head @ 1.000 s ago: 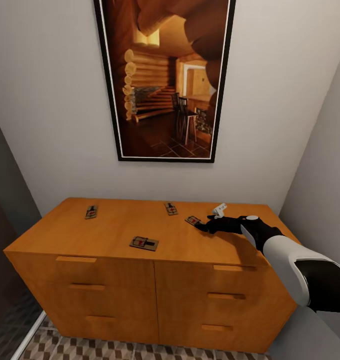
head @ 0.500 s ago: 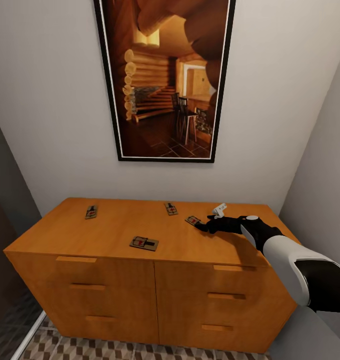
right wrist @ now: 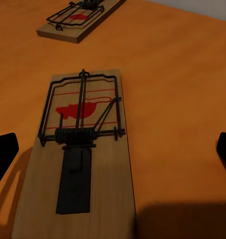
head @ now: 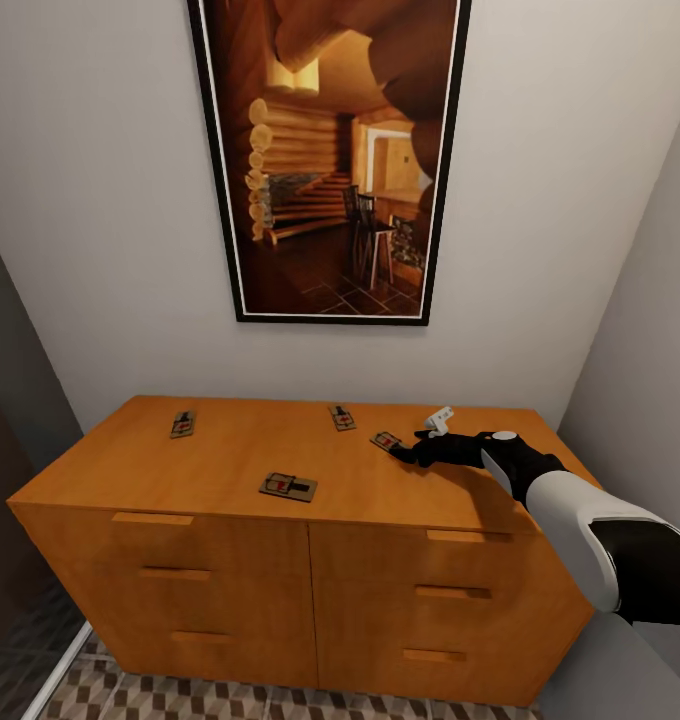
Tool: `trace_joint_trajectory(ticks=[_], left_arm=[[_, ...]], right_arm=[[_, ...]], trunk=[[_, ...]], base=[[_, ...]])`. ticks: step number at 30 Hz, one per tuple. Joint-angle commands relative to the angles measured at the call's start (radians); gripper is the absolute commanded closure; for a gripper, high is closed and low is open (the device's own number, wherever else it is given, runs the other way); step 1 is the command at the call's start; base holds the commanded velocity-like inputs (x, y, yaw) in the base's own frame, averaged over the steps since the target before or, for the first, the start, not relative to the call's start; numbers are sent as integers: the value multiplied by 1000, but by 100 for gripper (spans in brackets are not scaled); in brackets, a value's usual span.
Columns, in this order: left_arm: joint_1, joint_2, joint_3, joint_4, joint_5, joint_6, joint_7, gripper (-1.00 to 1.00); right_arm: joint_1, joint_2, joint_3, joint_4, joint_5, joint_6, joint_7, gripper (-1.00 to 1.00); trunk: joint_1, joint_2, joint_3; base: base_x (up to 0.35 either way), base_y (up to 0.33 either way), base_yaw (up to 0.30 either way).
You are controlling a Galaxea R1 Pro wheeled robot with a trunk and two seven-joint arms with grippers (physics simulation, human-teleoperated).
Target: Take the four mousetraps from the cabinet in the bathroom and place them on the bathroom floor. Make sure all four end up on the same floor surface, and ensure that at least two of them are either under or directly next to the same bathroom sink.
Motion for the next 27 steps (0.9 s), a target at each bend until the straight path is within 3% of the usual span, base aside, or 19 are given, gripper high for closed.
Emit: trace_joint_trajectory(ticks=[1, 13, 14, 27], left_arm=[[0, 1, -5, -2, 1, 4, -1, -100], [0, 1, -5, -2, 1, 3, 0, -100], [0, 1, -5, -2, 1, 3, 0, -100], [0, 1, -5, -1, 1, 4, 0, -100]], right_arm=[[0, 0, 5, -1, 1, 0, 2, -100], [0, 1, 5, -1, 1, 0, 1, -100], [0, 1, 5, -1, 1, 0, 0, 100], [0, 2, 5, -1, 1, 0, -1, 100]], trunk=[[0, -1, -1], [0, -1, -1], [0, -1, -1], [0, -1, -1]], base=[[0, 0, 0], [0, 0, 0], [0, 0, 0], [0, 0, 0]])
